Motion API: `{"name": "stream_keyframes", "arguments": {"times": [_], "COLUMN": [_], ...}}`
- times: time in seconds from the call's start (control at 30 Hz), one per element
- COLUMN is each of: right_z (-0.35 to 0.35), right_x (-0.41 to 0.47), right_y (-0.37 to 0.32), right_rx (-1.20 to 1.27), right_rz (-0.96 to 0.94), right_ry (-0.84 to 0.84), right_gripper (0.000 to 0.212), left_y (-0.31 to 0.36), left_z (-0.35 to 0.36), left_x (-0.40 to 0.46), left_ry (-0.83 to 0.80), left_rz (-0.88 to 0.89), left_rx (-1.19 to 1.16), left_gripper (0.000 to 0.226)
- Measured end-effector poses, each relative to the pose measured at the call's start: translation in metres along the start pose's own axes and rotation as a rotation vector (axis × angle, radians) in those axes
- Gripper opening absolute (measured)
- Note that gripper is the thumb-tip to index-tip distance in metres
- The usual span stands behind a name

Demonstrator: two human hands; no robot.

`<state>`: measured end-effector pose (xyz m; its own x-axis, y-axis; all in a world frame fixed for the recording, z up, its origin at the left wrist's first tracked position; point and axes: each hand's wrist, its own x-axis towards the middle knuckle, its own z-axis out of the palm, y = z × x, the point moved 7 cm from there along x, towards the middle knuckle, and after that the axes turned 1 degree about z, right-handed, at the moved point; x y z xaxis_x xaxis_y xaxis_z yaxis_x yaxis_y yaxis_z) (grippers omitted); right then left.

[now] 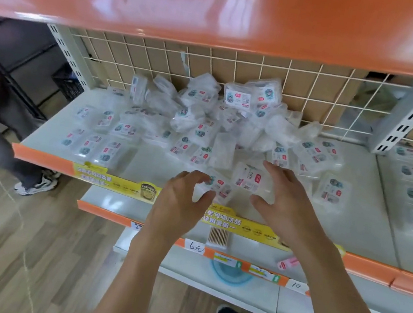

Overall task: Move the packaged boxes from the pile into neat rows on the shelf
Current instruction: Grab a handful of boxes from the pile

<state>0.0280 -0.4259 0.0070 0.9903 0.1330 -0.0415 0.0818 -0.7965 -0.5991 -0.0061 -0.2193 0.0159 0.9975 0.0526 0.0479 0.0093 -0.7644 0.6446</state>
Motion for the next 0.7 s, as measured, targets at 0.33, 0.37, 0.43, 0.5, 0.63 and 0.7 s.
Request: {"name": "stream_keyframes", "arguments": {"times": [0.33,0.37,0.43,0.5,0.63,0.7], "right_z": [0.002,0.001,0.000,0.000,-0.002,-0.002], "right_x": [0.034,0.036,0.039,0.040,0.043,0.046], "right_y": [0.005,0.002,-0.005,-0.012,-0.025,-0.025], "right_rx": [0.197,0.260,0.338,0.372,0.514,0.631], "right_rz": [0.050,0.050,0.032,-0.001,0.008,0.058], "right_ry": [-0.016,-0.008,0.011,0.038,0.090,0.123], "right_gripper": [0.065,0.064,0.063,0.064,0.063,0.064], "left_y": [-0.021,-0.024,-0.028,-0.034,-0.044,-0.048], "left_z": [-0.017,-0.019,-0.025,-0.033,-0.051,-0.056], "left_x": [0.039,0.042,0.047,0.056,0.083,0.101], "left_ry": [0.117,0.140,0.187,0.239,0.296,0.273], "left_rz": [-0.099,-0.108,-0.115,-0.108,-0.067,-0.033], "left_rx": [-0.058,-0.066,-0.059,-0.049,-0.062,-0.025], "left_gripper": [0.036,0.037,0.041,0.044,0.042,0.041]}}
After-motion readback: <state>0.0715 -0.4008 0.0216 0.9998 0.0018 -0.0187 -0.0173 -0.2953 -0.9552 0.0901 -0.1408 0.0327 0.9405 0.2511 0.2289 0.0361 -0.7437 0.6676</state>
